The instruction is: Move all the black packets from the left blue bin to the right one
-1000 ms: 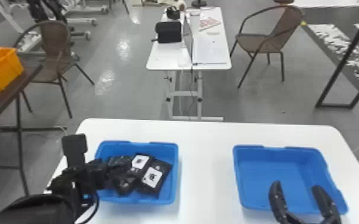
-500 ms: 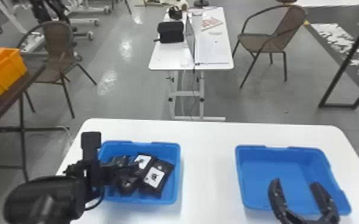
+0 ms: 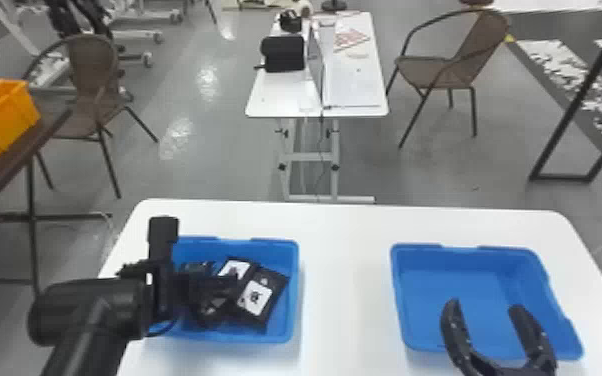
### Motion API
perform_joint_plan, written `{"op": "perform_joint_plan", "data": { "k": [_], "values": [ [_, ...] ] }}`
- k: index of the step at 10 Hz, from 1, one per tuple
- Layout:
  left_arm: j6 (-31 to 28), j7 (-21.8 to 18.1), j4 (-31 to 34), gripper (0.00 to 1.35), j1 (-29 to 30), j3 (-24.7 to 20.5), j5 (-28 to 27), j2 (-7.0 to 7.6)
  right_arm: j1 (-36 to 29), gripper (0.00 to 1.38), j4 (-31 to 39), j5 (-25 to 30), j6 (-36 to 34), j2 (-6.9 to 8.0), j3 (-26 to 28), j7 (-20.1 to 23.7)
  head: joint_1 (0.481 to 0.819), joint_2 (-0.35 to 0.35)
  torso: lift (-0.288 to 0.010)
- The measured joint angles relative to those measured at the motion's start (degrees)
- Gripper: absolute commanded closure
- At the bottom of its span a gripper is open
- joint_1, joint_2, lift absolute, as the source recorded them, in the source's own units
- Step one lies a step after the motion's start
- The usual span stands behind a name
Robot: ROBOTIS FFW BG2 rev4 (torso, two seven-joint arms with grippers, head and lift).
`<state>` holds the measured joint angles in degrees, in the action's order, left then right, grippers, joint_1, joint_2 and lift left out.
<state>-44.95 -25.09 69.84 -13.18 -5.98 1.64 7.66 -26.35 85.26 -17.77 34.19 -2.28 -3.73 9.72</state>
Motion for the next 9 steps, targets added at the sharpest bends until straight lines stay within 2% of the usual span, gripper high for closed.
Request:
{"op": "perform_joint_plan", "data": {
  "k": [1,3,5,6,7,9],
  "values": [
    [0.39,-0.37,-2.42,0.65,-1.09,0.22,-0.07,0.12,0.08,0.10,-0.12,-0.13,0.00,0.00,-0.11,0.04,0.695,0.054,0.000],
    [3.64,-1.21,-6.51,0.89,-2.31,0.06,0.52,0.13,0.28,0.10,-0.35,-0.30,0.00,0.00,-0.26,0.26,0.695,0.055,0.000],
    [13.95,-2.94,-11.68,0.99,-2.45,-0.75,4.33,0.11,0.47,0.10,-0.59,-0.48,-0.08,0.00,-0.29,0.56,0.695,0.045,0.000],
    [17.66,-3.98,-13.42,1.13,-2.12,-1.40,6.44,0.06,0.51,0.10,-0.72,-0.60,-0.09,0.00,-0.32,0.69,0.695,0.043,0.000],
    [19.85,-6.78,-14.08,1.21,-1.94,-1.74,5.77,0.30,0.54,0.10,-0.78,-0.77,-0.09,0.00,-0.38,0.74,0.695,0.042,0.000],
    [22.91,-12.52,-11.51,1.21,-0.17,-1.79,2.99,1.41,0.44,0.10,-0.77,-1.03,-0.09,0.04,-0.40,0.91,0.695,0.042,0.000]
  ]
}}
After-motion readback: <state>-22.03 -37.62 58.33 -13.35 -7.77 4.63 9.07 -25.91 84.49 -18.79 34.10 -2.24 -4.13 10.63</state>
